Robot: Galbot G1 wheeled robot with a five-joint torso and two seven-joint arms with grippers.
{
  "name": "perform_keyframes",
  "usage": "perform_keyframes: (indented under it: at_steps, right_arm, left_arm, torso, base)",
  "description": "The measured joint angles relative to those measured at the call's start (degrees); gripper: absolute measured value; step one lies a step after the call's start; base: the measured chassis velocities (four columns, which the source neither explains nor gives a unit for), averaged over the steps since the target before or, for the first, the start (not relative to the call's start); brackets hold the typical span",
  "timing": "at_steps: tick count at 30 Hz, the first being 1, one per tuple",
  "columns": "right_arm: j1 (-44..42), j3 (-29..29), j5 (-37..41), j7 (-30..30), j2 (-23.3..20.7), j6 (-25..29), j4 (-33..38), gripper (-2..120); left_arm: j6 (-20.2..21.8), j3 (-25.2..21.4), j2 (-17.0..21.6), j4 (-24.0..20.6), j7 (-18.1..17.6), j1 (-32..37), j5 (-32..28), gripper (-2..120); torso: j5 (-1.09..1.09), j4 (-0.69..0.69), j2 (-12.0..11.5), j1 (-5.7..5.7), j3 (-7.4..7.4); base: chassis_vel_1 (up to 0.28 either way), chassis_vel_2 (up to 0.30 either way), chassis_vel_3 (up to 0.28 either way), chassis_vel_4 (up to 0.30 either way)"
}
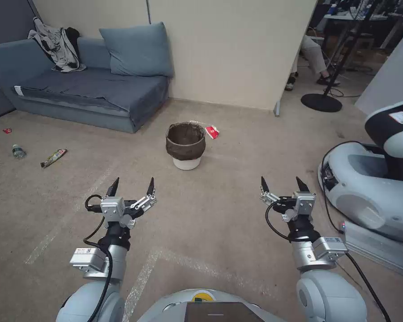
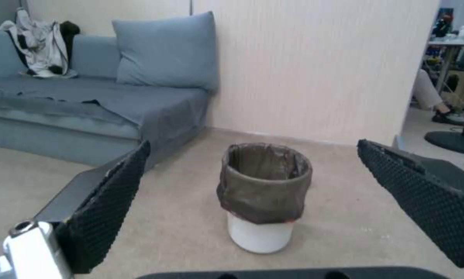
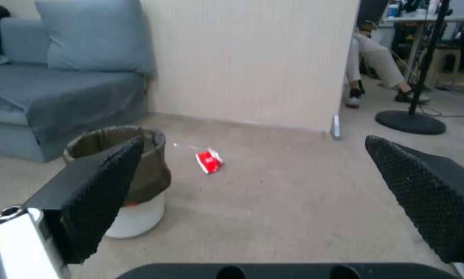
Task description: Pick up the trash bin, then pick up the garbage from the floor and place it into the trash bin.
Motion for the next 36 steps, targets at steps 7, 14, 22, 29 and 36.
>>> perform_keyframes:
  at_steps: [7, 14, 22, 29, 36]
  right_arm:
    - [0.0, 0.0, -0.1, 0.0, 0.0, 0.3, -0.1, 100]
    - [0.0, 0.0, -0.3, 0.0, 0.0, 0.4, -0.2, 100]
    - [0.0, -0.1, -0.4, -0.1, 0.0, 0.5, -0.3, 100]
    - [0.0, -0.1, -0.4, -0.3, 0.0, 0.4, -0.3, 100]
    - [0.0, -0.2, -0.5, -0.3, 0.0, 0.5, -0.4, 100]
  left_arm:
    - [-0.3, 0.0, 0.0, 0.0, 0.0, 0.0, 0.0, 100]
    - [-0.5, 0.0, -0.1, 0.1, 0.0, 0.0, 0.0, 100]
    - [-0.5, 0.1, -0.1, 0.1, 0.0, 0.0, -0.1, 100]
    - [-0.6, 0.1, -0.1, 0.1, 0.1, 0.0, -0.1, 100]
    - [-0.7, 0.0, -0.2, 0.1, 0.1, 0.0, -0.1, 100]
  torso:
    - [0.01, 0.00, 0.0, 0.00, 0.00]
    - [0.00, -0.01, 0.0, 0.00, 0.00]
    - [0.00, 0.00, 0.0, 0.00, 0.00]
    - [0.00, -0.01, 0.0, 0.00, 0.00]
    - [0.01, 0.00, 0.0, 0.00, 0.00]
  base:
    - [-0.193, 0.195, 0.199, -0.194]
    - [-0.181, 0.191, 0.185, -0.191]
    - [-0.180, 0.182, 0.175, -0.194]
    - [-0.196, 0.175, 0.197, -0.184]
    - [-0.189, 0.189, 0.186, -0.189]
